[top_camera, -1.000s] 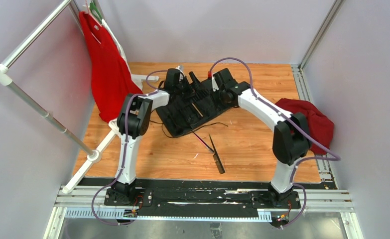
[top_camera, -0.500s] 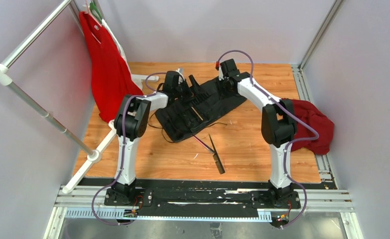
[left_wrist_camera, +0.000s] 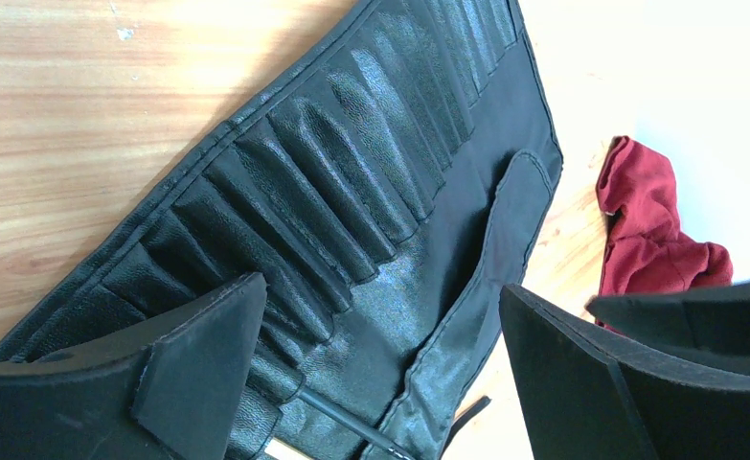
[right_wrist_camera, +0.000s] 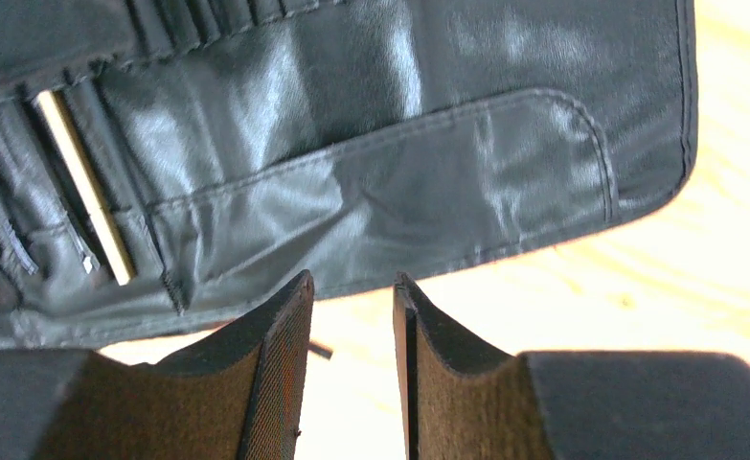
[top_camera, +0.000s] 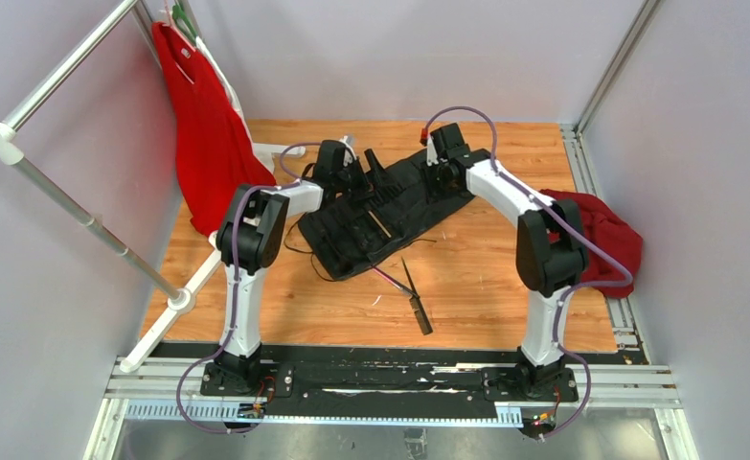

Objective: Organize the makeup
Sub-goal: Move the cosmetics bag to the center of the board, then pick up the makeup brush from the center of the board.

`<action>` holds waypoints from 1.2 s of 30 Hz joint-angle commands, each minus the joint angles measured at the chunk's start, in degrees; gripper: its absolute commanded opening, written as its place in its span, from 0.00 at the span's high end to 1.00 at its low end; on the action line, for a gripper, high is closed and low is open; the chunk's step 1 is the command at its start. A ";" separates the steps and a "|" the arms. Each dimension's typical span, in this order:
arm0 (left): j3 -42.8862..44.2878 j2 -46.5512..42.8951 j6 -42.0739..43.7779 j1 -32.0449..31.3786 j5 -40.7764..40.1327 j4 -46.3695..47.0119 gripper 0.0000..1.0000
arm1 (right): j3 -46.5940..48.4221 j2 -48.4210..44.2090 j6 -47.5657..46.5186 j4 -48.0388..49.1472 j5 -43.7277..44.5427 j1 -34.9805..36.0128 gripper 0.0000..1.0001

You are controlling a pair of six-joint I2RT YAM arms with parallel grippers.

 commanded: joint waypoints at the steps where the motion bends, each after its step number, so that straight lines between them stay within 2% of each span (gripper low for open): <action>1: -1.63 -1.35 0.60 -1.66 1.10 -3.44 0.02 | -5.87 -9.66 0.65 0.68 -0.44 1.34 0.64; 7: -1.76 -1.38 0.34 -2.08 1.52 -3.47 0.02 | -15.49 -19.37 1.00 0.41 1.65 7.95 0.64; 14: -1.61 -1.32 0.11 -2.10 2.06 -3.44 0.02 | -22.65 -25.44 1.75 -0.01 3.21 17.56 0.64; 19: -1.68 -1.04 -0.21 -2.05 2.31 -3.44 0.02 | -26.86 -26.73 2.52 0.89 2.91 21.45 0.65; 36: -2.20 -0.42 -0.20 -2.07 2.42 -3.69 0.02 | -31.38 -24.15 3.96 4.03 -0.52 25.87 0.69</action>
